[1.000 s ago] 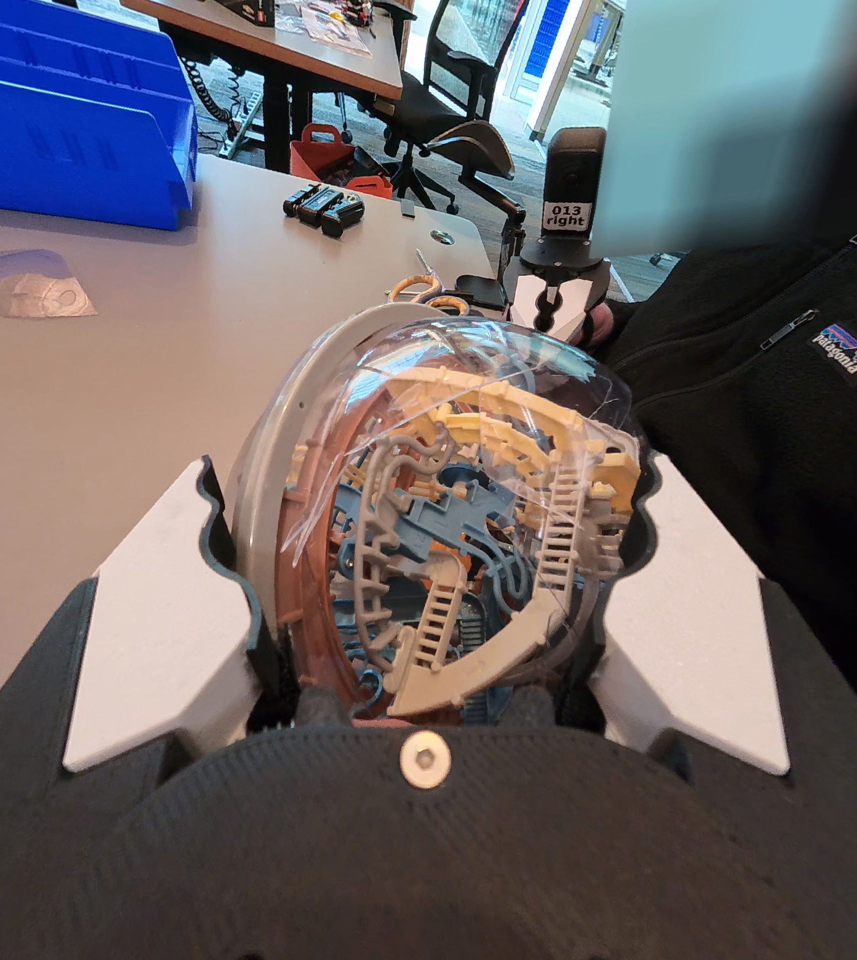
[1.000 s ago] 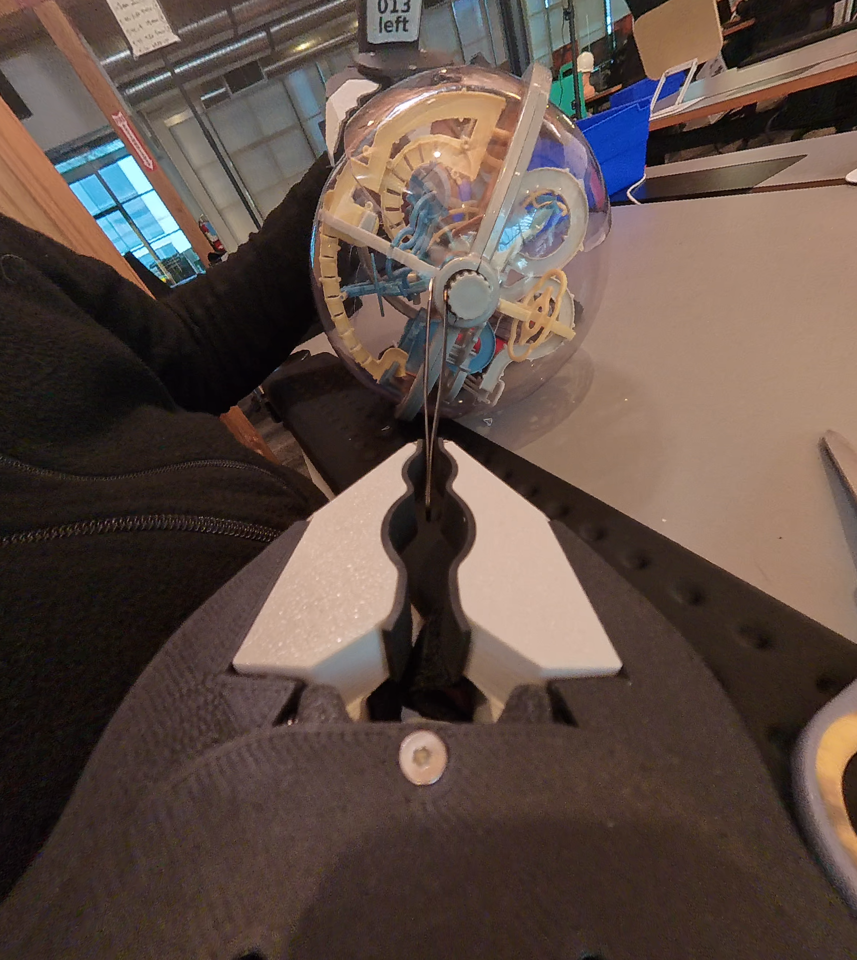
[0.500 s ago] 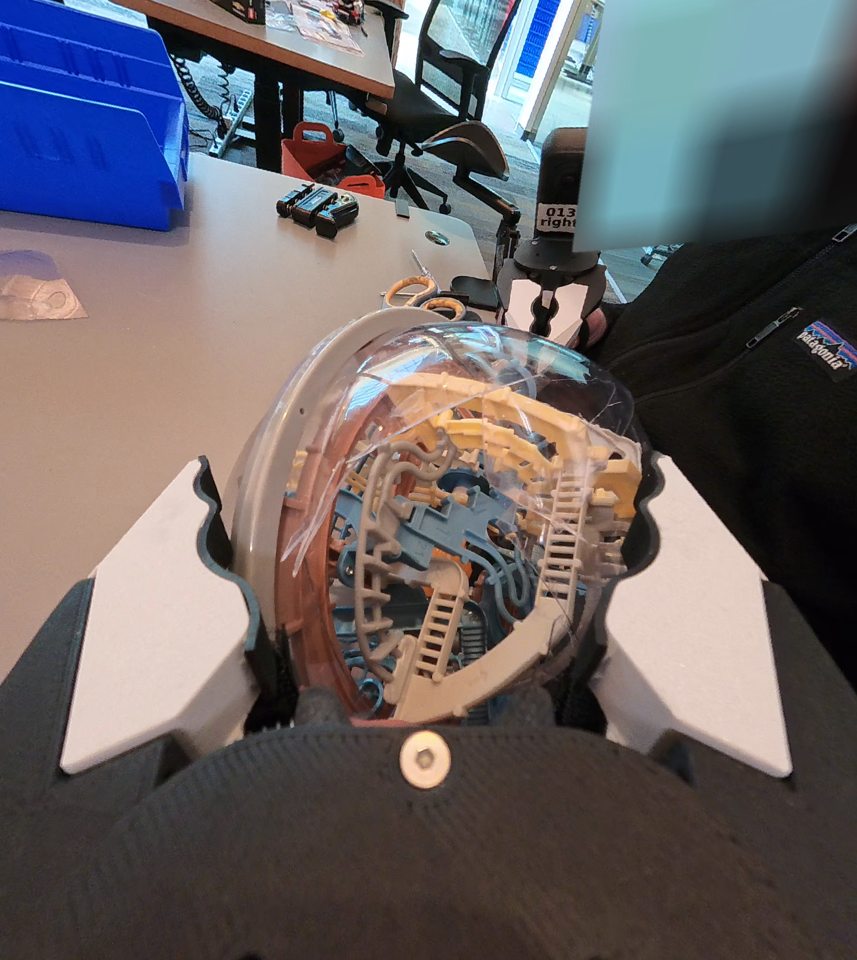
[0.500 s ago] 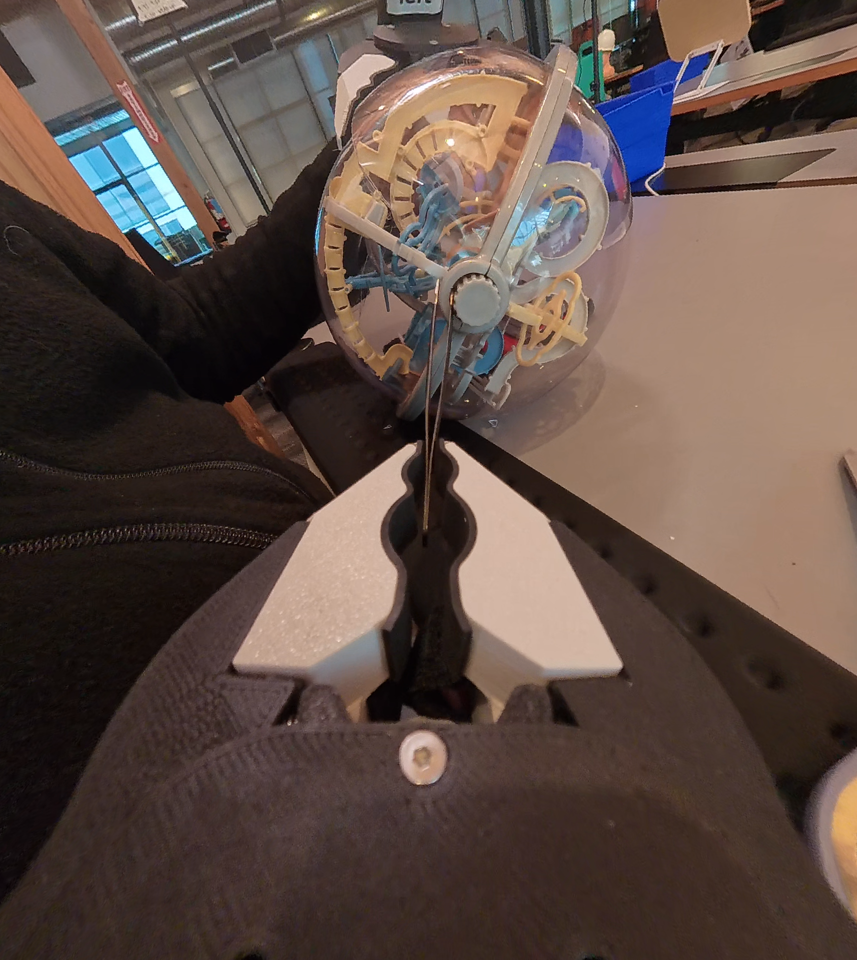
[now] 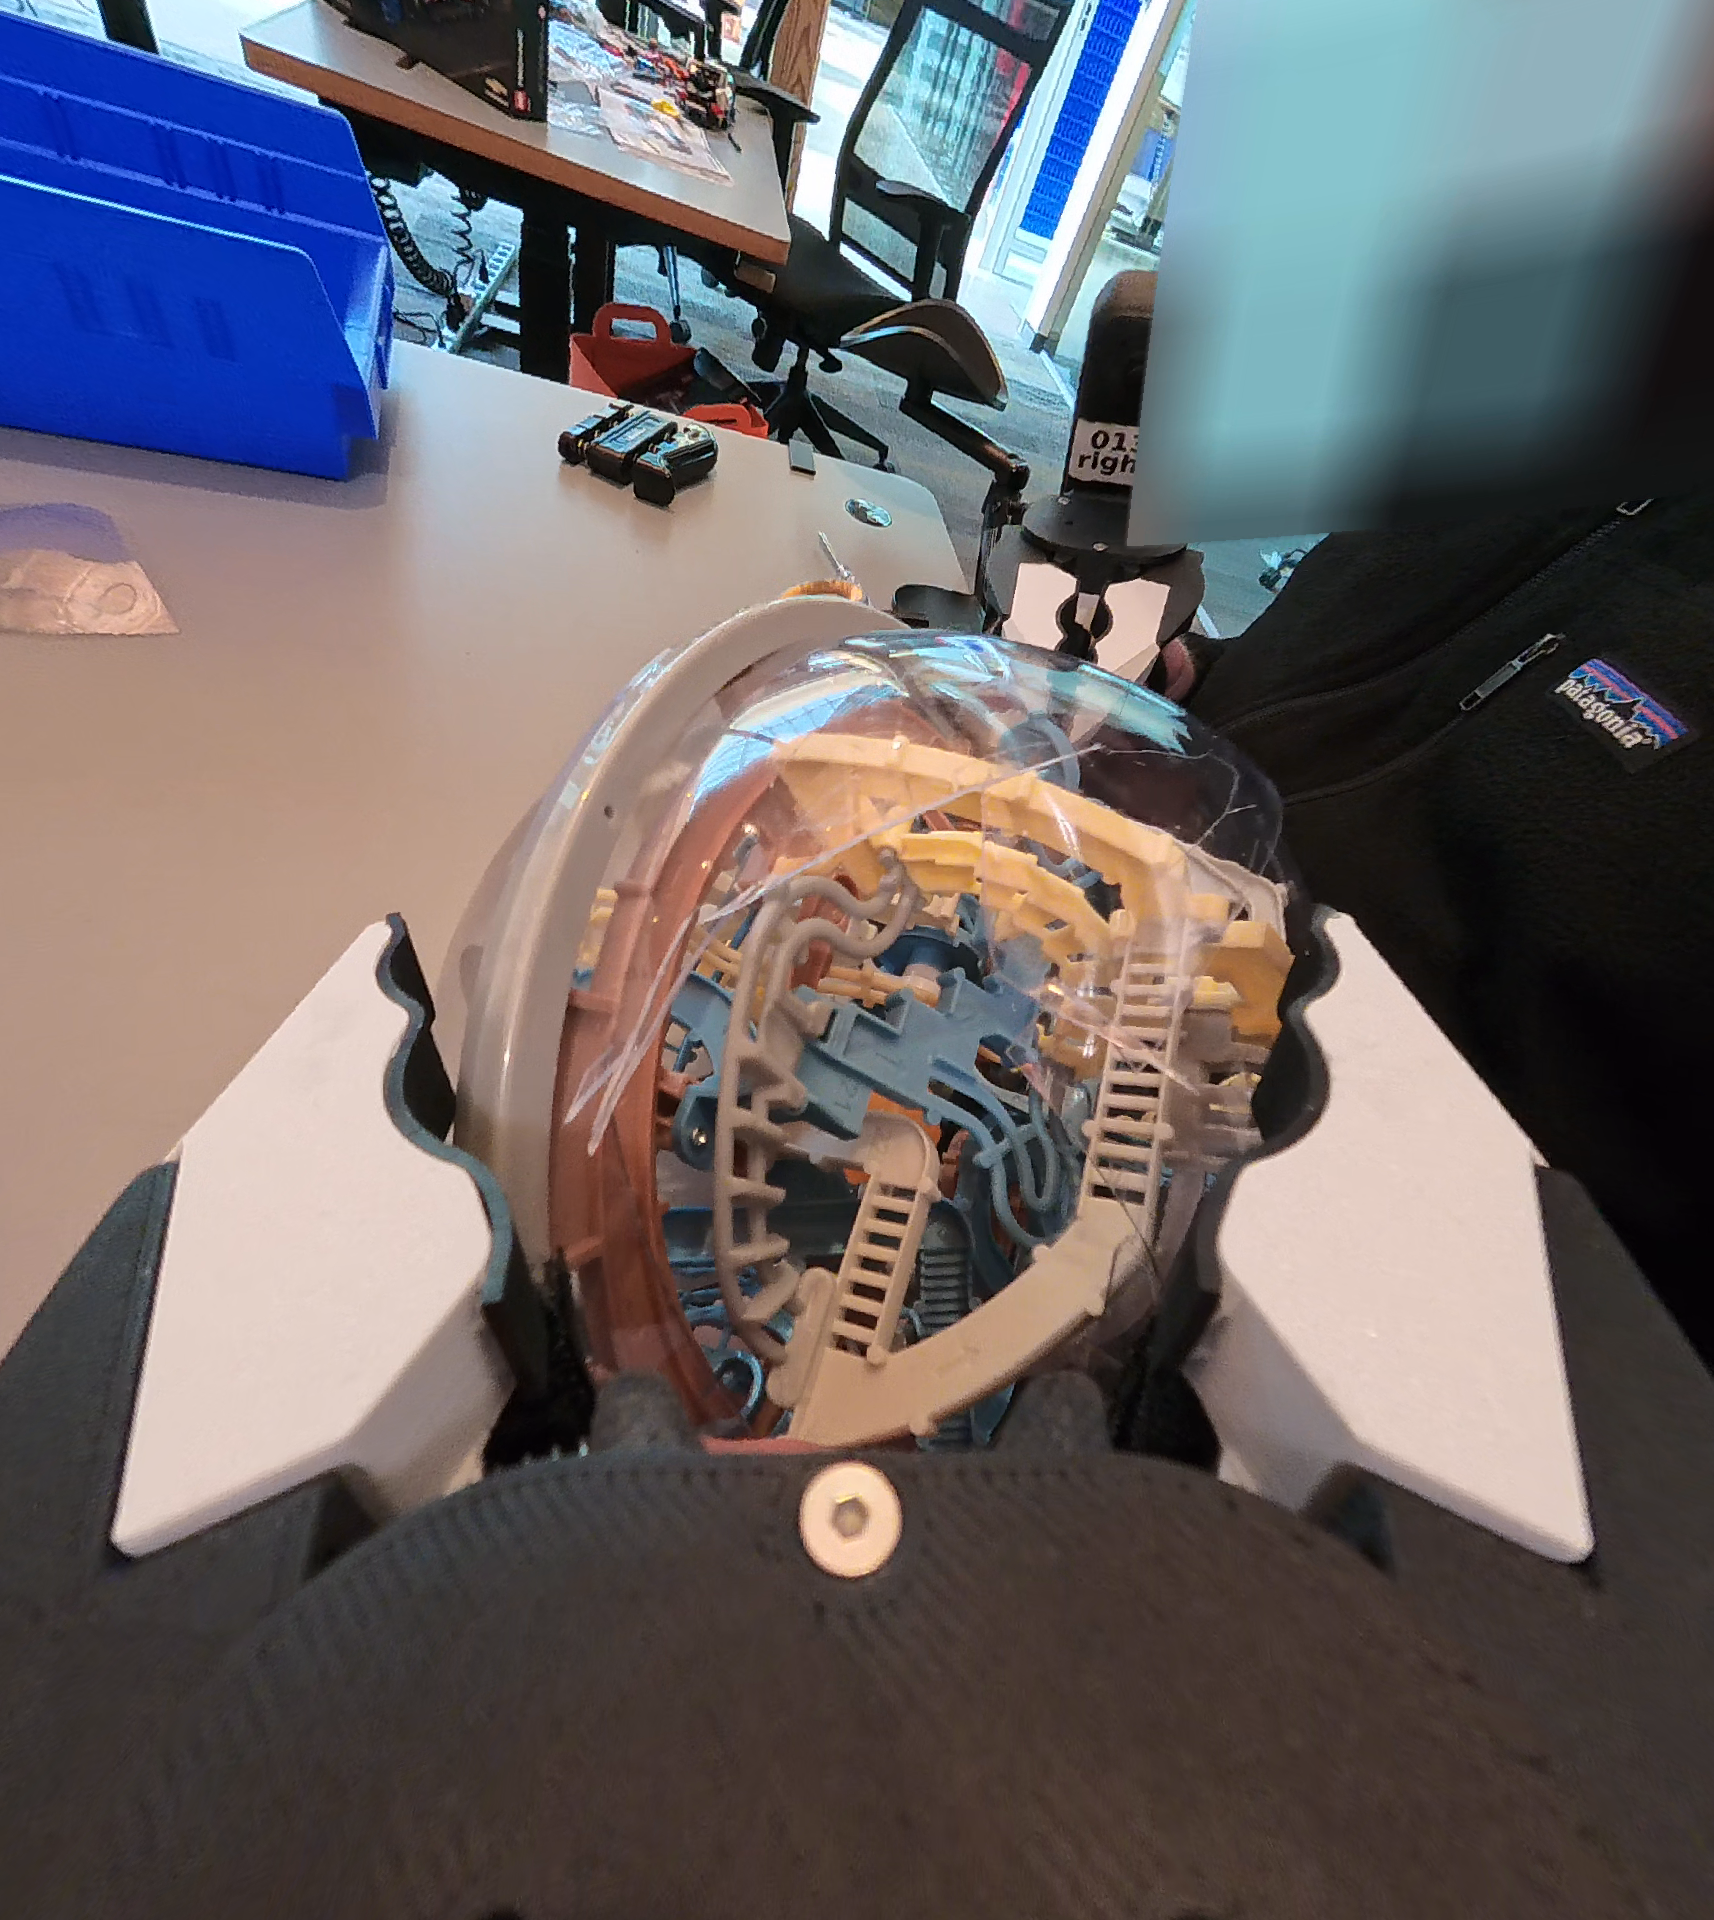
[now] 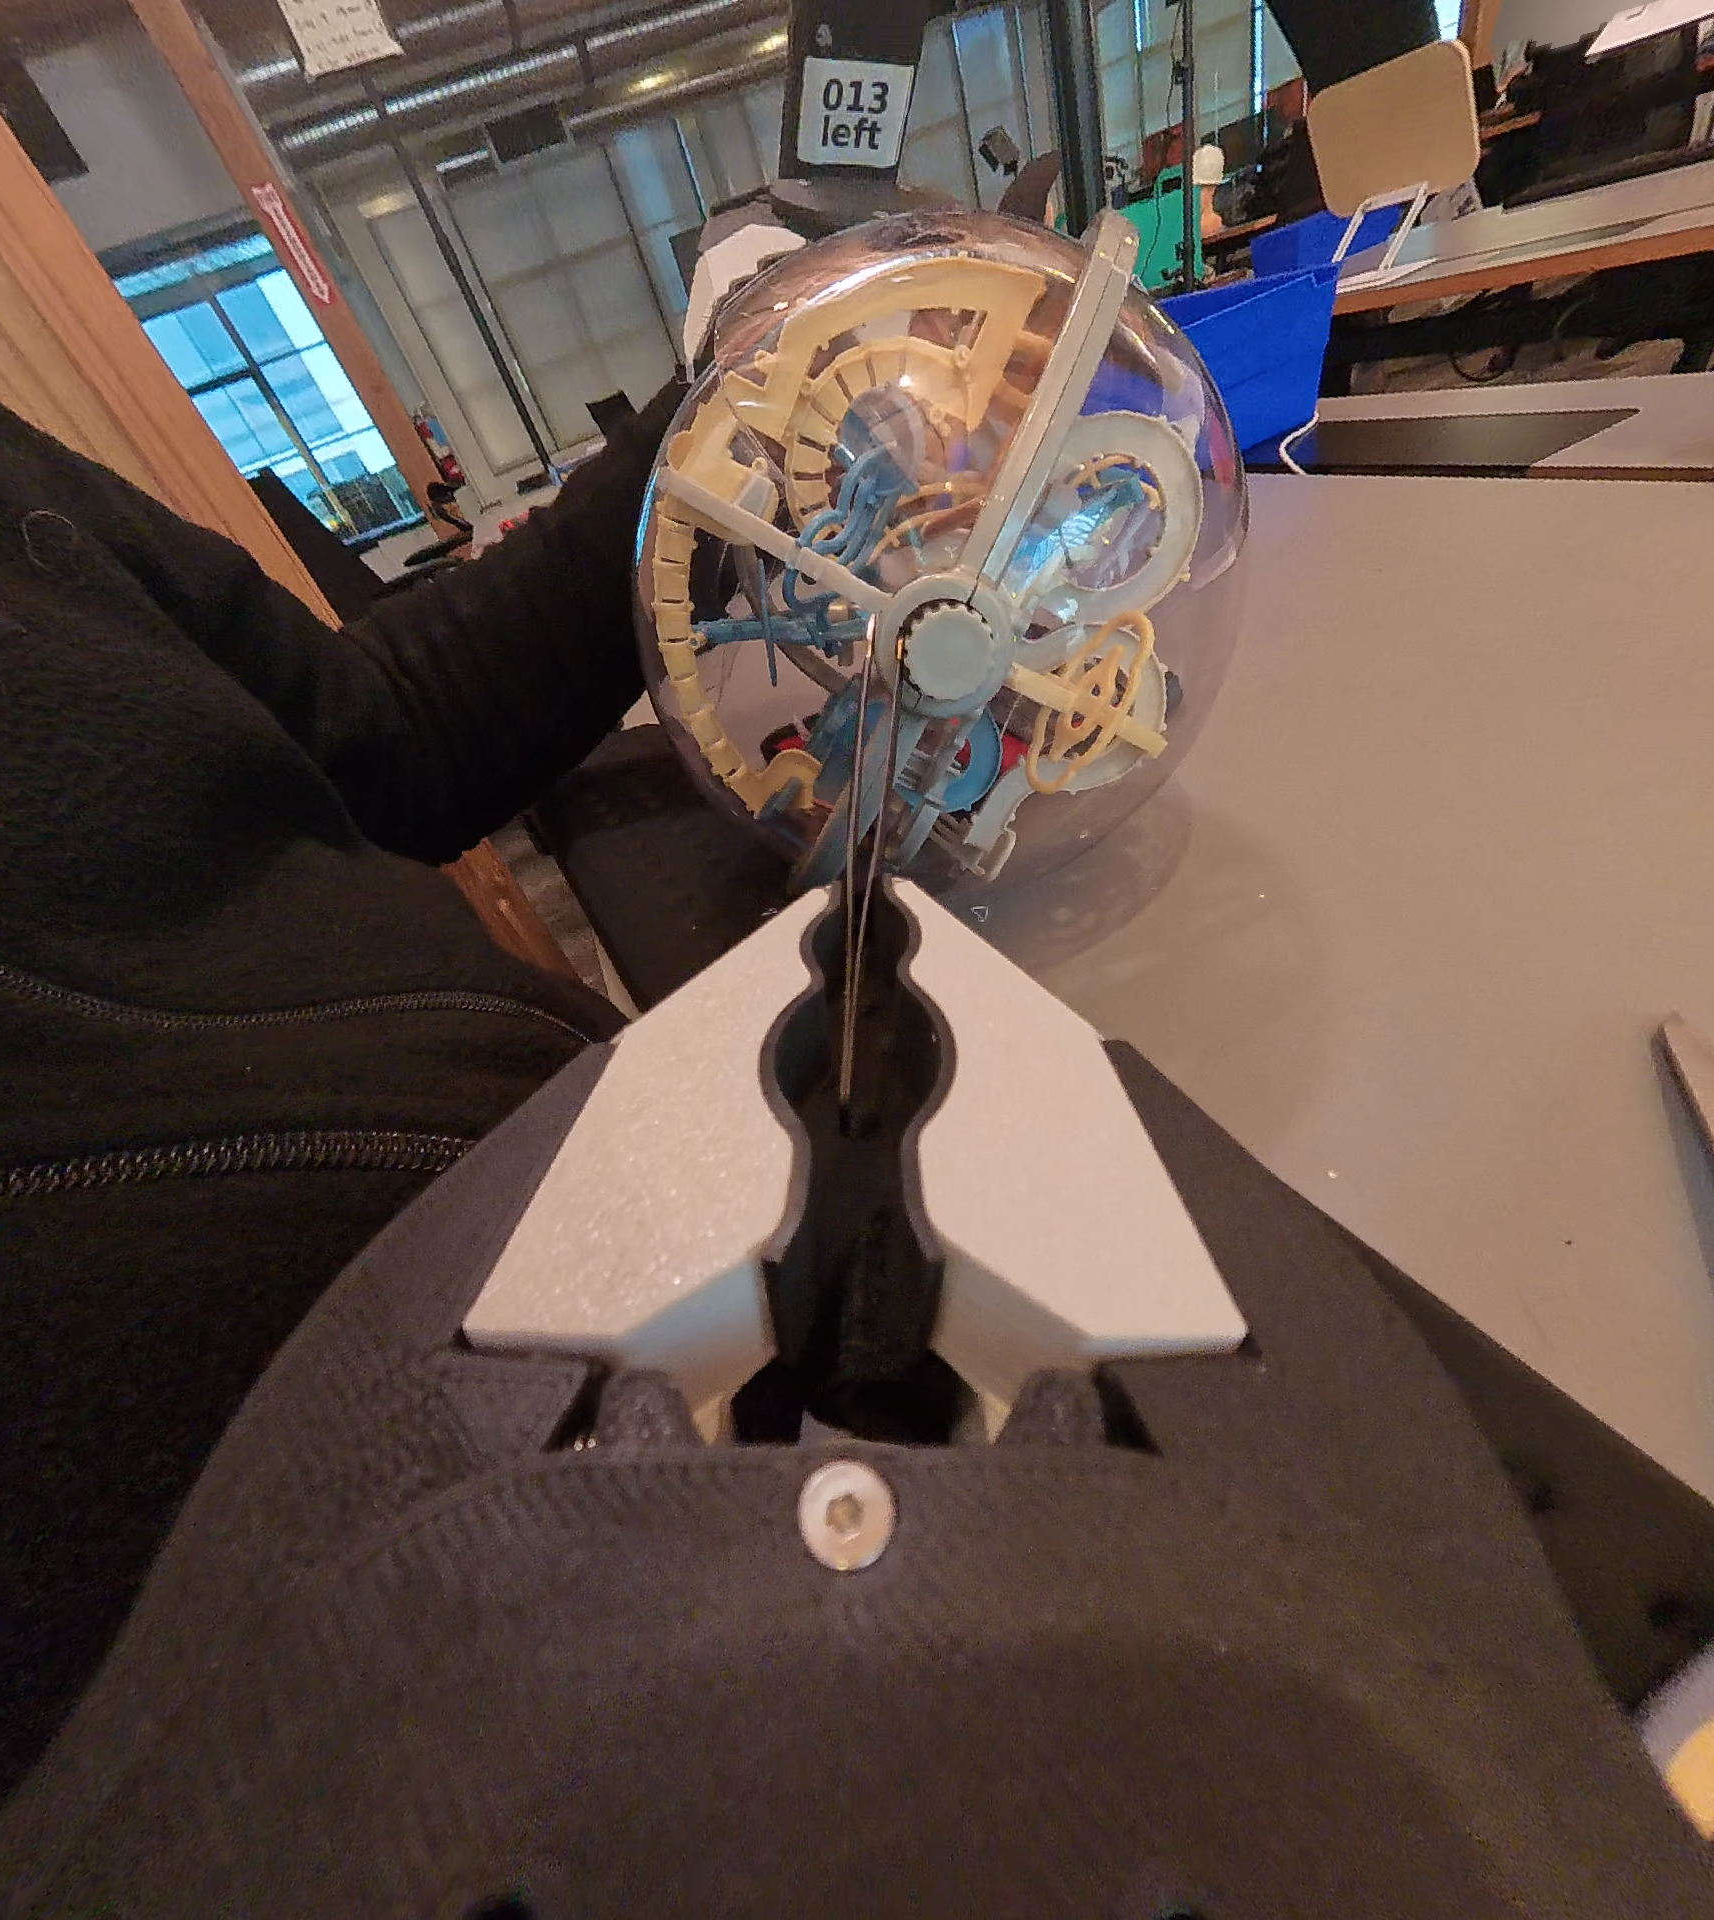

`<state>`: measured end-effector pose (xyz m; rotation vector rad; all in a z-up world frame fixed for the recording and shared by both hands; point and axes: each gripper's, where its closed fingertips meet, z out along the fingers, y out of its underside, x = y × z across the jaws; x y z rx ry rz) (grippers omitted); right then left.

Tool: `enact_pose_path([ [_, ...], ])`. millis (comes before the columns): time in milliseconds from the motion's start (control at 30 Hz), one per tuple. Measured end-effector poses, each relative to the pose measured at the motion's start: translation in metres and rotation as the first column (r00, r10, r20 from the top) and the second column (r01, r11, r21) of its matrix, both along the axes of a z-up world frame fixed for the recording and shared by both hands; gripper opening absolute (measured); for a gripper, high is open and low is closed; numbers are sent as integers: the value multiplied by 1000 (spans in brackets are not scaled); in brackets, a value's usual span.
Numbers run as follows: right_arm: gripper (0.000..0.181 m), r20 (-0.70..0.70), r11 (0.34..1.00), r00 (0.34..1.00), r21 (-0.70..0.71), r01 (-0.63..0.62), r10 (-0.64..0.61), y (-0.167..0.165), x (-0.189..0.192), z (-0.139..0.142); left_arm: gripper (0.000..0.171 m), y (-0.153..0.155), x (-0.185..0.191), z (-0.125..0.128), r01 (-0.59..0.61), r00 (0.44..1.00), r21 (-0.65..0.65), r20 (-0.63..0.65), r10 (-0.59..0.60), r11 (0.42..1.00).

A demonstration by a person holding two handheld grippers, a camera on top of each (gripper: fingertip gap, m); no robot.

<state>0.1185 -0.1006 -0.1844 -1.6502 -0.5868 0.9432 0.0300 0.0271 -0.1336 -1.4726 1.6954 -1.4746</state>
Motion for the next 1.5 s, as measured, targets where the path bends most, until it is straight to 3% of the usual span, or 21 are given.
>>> enact_pose_path([
  [833,0,230,999,973,48,0,-11,14,-2,3,158,-1,2,-6,-15,999,-19,-29,14,1000],
  [1167,0,318,977,931,47,-206,180,21,-3,8,157,4,2,-6,18,1000,-55,-6,-18,998],
  [1367,0,322,967,921,51,-249,220,24,-1,8,157,6,6,-7,27,999,-70,-16,-28,997],
  [1500,0,295,979,936,17,-204,190,24,2,8,158,0,7,-7,-3,1000,-23,-24,3,1000],
])
